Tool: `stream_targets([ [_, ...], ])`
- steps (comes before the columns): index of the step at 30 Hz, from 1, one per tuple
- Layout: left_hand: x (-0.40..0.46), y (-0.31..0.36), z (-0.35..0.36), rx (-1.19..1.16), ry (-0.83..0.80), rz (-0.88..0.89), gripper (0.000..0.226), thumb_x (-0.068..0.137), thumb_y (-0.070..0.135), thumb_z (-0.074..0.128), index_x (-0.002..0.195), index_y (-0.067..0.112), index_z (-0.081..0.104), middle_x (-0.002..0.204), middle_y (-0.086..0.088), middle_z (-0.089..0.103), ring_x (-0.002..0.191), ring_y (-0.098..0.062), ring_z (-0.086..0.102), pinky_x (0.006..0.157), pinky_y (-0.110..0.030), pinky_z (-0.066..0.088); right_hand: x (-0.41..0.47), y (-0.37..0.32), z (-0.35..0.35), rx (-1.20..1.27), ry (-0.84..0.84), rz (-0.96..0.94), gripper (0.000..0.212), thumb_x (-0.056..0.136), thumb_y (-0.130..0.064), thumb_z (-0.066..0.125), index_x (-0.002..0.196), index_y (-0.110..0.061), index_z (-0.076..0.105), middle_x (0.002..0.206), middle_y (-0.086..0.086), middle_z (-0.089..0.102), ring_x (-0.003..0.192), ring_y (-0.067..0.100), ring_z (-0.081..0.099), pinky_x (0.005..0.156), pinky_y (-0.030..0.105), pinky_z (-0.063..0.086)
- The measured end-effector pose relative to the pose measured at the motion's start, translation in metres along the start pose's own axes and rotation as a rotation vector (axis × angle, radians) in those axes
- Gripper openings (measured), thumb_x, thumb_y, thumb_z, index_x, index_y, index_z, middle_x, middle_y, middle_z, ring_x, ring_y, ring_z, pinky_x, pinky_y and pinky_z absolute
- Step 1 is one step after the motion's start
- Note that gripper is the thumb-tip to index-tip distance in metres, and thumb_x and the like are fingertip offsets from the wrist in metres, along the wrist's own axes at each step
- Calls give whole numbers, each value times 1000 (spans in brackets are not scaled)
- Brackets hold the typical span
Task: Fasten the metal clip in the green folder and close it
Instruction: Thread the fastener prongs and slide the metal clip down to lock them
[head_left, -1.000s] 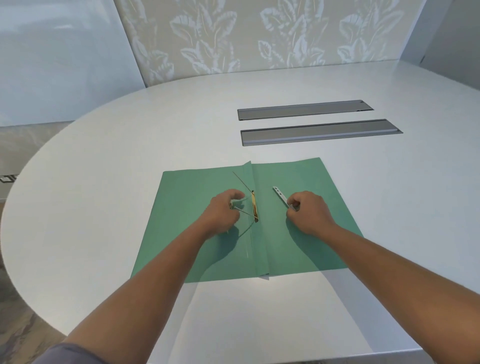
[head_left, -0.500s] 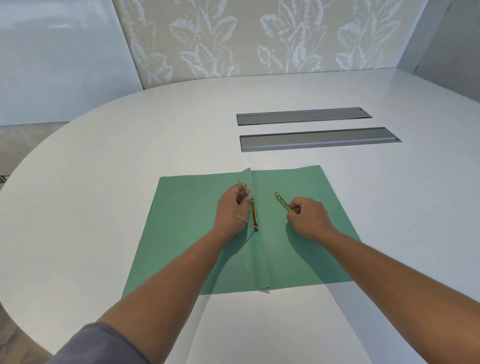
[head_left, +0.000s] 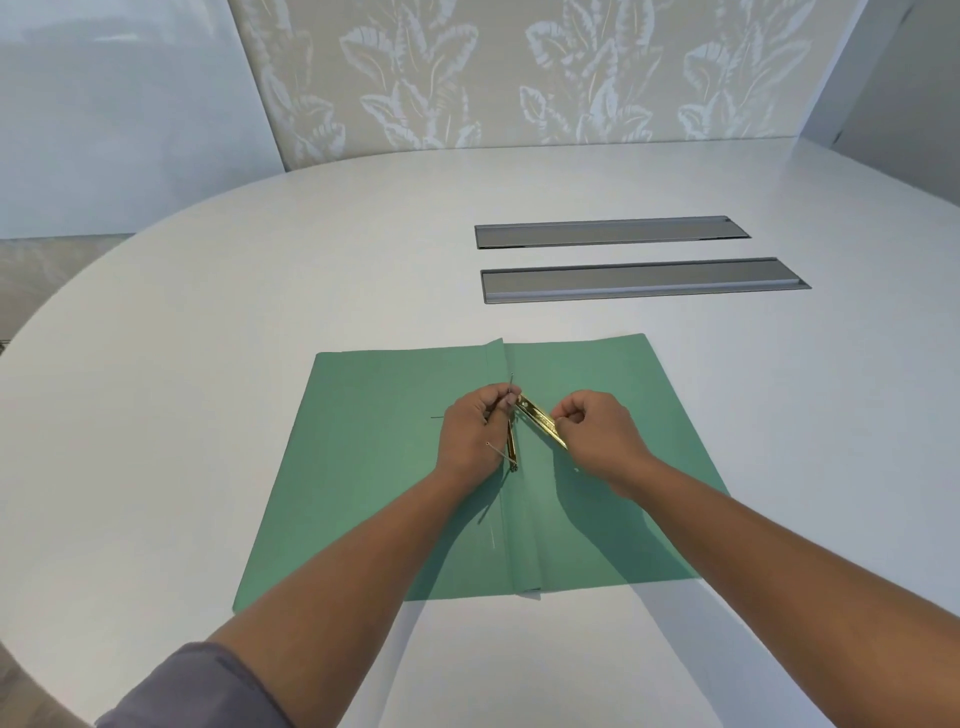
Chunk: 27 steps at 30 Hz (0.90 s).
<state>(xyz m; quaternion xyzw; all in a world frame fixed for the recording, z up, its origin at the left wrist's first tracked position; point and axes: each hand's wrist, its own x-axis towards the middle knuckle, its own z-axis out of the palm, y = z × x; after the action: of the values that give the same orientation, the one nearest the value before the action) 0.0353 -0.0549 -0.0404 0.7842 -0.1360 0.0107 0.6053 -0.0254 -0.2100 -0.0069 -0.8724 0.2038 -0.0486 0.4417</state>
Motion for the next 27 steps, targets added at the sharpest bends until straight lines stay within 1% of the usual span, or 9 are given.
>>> stream_targets([
  [2, 0, 0, -1, -25, -5, -5, 20, 101, 13, 57, 107, 9, 75, 80, 2, 69, 68, -6, 58, 68, -16, 48, 0, 0, 1, 25, 61, 11, 21, 90, -12, 53, 88, -27, 68, 83, -2, 70, 71, 20, 68, 65, 42, 59],
  [4, 0, 0, -1, -46, 0, -21, 20, 102, 13, 56, 107, 8, 74, 80, 3, 68, 67, -3, 57, 67, -14, 46, 1, -2, 0, 178, 75, 36, 25, 93, -8, 51, 95, -28, 66, 86, 0, 67, 67, 16, 69, 67, 42, 60],
  [7, 0, -1, 0, -15, 1, -16, 20, 102, 14, 56, 108, 9, 74, 82, 5, 67, 65, 0, 55, 64, -12, 44, 0, -9, 1, 323, 28, -21, 30, 100, -10, 49, 101, -35, 64, 93, 0, 61, 57, 6, 68, 59, 29, 58],
  [9, 0, 0, 0, 4, -1, -14, 20, 101, 15, 56, 108, 10, 74, 79, 3, 67, 63, -5, 55, 62, -18, 48, -3, -15, 3, 340, 1, -92, 31, 103, -14, 48, 103, -39, 65, 95, -4, 60, 57, 4, 65, 56, 24, 55],
  [11, 1, 0, 0, -13, -7, -27, 19, 101, 14, 56, 106, 10, 74, 77, -2, 67, 65, -12, 56, 63, -29, 52, -5, -19, 6, 339, -7, -141, 33, 104, -16, 47, 101, -43, 66, 90, -9, 62, 57, 2, 63, 54, 24, 53],
  [13, 1, 0, 1, -25, -9, -41, 18, 101, 15, 56, 104, 11, 74, 75, -4, 66, 63, -15, 55, 62, -32, 52, -7, -22, 8, 330, -7, -165, 34, 104, -16, 48, 100, -44, 66, 84, -10, 62, 57, 2, 61, 53, 25, 50],
  [18, 3, -1, 3, -36, 0, -65, 18, 101, 16, 57, 104, 12, 74, 75, -4, 66, 63, -17, 54, 61, -33, 51, -8, -21, 7, 361, 8, -166, 32, 104, -15, 49, 103, -41, 68, 72, -16, 62, 57, 5, 58, 52, 26, 47],
  [22, 2, -1, 3, -10, -4, -73, 20, 101, 18, 57, 109, 12, 74, 85, 0, 71, 70, -11, 60, 69, -27, 52, -9, -20, 5, 362, -2, -186, 31, 104, -15, 49, 104, -38, 69, 69, -16, 61, 57, 7, 57, 50, 23, 44],
  [27, 1, 1, 1, 9, -4, -58, 21, 101, 16, 56, 110, 10, 74, 80, 4, 67, 64, -6, 55, 64, -22, 48, -10, -18, 6, 333, -15, -196, 32, 103, -12, 49, 104, -36, 70, 79, -8, 60, 54, 6, 55, 47, 18, 43],
])
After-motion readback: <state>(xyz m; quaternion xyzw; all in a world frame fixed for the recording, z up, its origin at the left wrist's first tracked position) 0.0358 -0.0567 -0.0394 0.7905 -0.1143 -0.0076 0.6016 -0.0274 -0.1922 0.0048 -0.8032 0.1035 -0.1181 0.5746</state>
